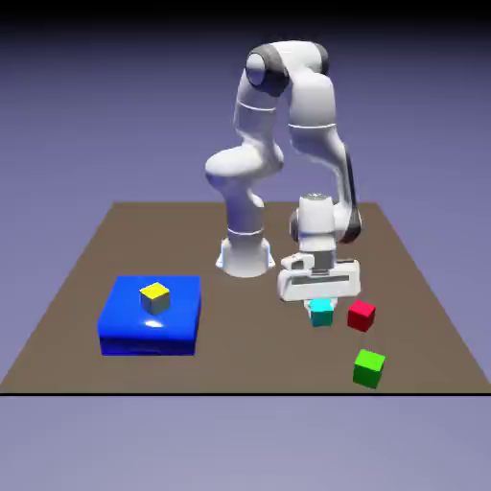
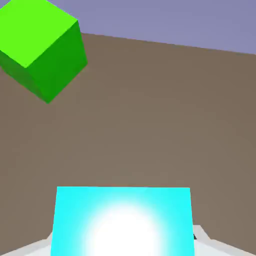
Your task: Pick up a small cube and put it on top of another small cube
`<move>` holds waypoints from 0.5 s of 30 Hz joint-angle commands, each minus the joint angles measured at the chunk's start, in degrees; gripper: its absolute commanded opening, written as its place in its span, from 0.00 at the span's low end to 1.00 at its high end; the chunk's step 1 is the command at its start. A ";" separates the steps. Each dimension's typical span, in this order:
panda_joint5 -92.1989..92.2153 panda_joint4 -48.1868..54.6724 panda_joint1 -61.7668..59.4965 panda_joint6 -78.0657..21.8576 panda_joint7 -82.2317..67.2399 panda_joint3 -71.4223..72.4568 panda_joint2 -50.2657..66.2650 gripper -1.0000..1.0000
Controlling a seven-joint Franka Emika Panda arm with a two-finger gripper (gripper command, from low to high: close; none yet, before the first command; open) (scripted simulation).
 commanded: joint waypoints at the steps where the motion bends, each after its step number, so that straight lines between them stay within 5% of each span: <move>1: -2.43 1.94 -1.88 -1.79 -0.85 1.03 0.23 0.00; 11: -26.49 20.63 -20.08 -19.10 -8.42 11.03 2.41 0.00; 15: -26.87 23.47 -19.12 -15.70 -8.40 10.19 8.63 0.00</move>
